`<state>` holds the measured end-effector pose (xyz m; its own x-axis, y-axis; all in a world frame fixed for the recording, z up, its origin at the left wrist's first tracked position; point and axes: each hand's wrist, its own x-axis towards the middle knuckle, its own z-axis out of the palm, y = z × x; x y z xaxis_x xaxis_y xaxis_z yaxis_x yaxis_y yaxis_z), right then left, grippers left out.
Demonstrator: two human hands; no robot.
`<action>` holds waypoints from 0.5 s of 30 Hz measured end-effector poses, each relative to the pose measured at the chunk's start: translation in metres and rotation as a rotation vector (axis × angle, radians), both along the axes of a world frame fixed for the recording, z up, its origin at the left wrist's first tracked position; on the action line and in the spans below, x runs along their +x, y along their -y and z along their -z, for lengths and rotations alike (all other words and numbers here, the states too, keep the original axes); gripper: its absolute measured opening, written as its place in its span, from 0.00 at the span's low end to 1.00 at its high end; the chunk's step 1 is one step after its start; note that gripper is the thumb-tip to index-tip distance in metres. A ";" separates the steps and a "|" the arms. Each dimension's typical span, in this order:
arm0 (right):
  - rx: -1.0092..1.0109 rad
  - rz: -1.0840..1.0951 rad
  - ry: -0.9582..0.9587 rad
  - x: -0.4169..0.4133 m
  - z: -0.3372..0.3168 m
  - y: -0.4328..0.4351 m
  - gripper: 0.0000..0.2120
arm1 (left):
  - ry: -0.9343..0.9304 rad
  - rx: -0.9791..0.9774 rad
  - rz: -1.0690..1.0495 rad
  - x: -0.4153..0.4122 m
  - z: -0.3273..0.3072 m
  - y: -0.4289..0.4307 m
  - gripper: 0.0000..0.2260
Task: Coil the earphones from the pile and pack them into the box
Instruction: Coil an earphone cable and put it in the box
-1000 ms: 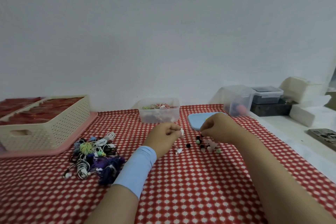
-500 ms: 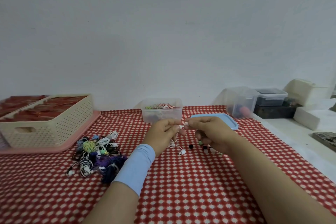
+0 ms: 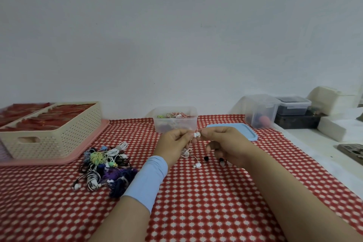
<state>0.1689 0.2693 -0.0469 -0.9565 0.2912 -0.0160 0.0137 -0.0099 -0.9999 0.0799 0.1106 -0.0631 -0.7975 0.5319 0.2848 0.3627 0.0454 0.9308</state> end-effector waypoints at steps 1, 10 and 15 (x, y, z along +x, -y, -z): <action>-0.001 0.004 0.001 0.000 0.000 -0.001 0.10 | 0.006 -0.002 0.008 0.000 0.000 0.000 0.07; -0.049 -0.039 0.020 0.001 0.000 -0.001 0.07 | 0.076 -0.004 0.111 -0.002 -0.001 0.004 0.06; -0.087 -0.089 0.026 0.000 0.001 -0.003 0.13 | 0.084 -0.004 0.109 -0.004 0.000 0.004 0.06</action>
